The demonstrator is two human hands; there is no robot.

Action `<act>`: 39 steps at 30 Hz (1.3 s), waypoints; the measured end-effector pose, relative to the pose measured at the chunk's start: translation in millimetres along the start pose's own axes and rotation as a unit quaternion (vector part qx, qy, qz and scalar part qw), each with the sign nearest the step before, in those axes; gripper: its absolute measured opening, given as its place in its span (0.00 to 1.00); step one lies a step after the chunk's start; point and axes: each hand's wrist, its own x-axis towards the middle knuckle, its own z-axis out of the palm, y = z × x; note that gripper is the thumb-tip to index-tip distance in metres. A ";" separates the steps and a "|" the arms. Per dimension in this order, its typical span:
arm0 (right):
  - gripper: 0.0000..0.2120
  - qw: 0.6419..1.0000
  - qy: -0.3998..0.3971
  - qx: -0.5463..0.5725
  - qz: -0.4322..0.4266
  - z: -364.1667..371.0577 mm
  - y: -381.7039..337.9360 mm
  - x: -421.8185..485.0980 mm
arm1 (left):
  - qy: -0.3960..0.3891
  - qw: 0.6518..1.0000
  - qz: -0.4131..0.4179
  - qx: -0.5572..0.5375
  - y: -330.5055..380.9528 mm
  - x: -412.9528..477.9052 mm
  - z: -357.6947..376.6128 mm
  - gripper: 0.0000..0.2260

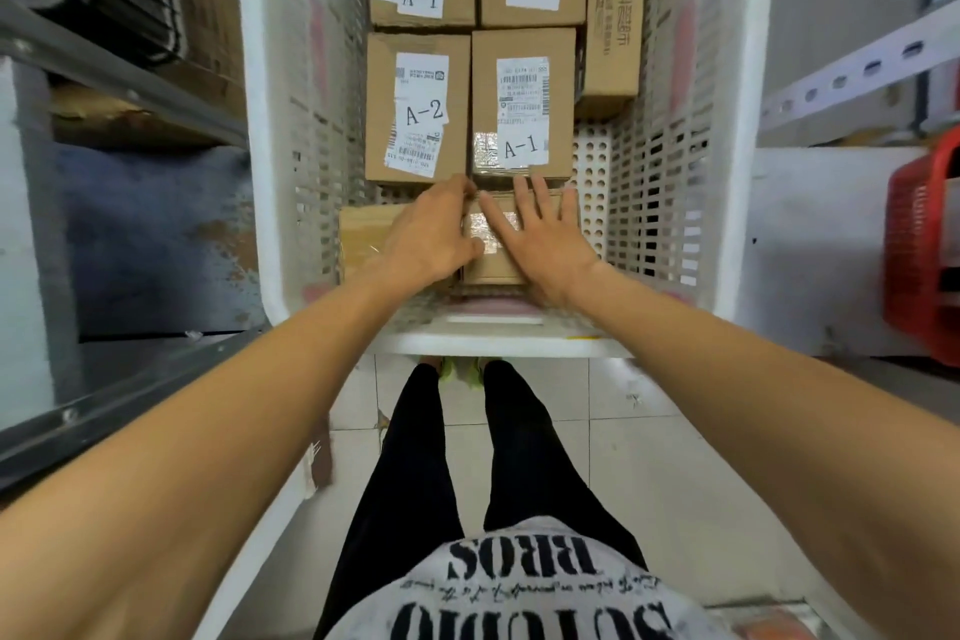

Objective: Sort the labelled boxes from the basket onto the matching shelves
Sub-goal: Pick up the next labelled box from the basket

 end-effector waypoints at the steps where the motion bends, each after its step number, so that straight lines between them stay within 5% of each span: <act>1: 0.59 1.000 0.002 0.003 -0.003 -2.7 1.0 1.4 | 0.007 1.000 -0.005 -0.016 1.3 0.4 -1.0 0.30; 4: 0.66 0.999 0.011 0.047 0.010 -11.9 3.8 -1.3 | 0.027 0.997 -0.019 -0.064 6.5 0.9 -8.1 0.31; 10: 0.61 0.969 0.049 0.219 0.107 -48.8 38.0 -28.1 | 0.042 0.995 0.004 -0.087 30.3 -2.2 -45.6 0.30; 18: 0.44 0.811 0.171 0.523 0.199 -163.2 92.3 -85.5 | 0.068 0.989 0.067 -0.109 86.1 -20.9 -123.4 0.32; 25: 0.40 0.631 0.308 0.676 0.224 -241.2 102.6 -129.3 | 0.165 0.979 0.050 -0.112 97.0 -41.9 -205.6 0.37; 30: 0.39 0.669 0.345 0.641 0.153 -297.8 115.2 -159.6 | 0.214 0.964 0.150 -0.056 132.8 -64.9 -274.9 0.46; 35: 0.41 0.806 0.339 0.484 0.040 -347.4 114.9 -183.4 | -0.018 0.976 0.202 -0.076 160.7 -82.4 -306.9 0.44; 39: 0.44 0.832 0.297 0.468 0.009 -360.8 122.8 -188.4 | -0.085 0.961 0.196 -0.174 159.3 -91.0 -312.8 0.45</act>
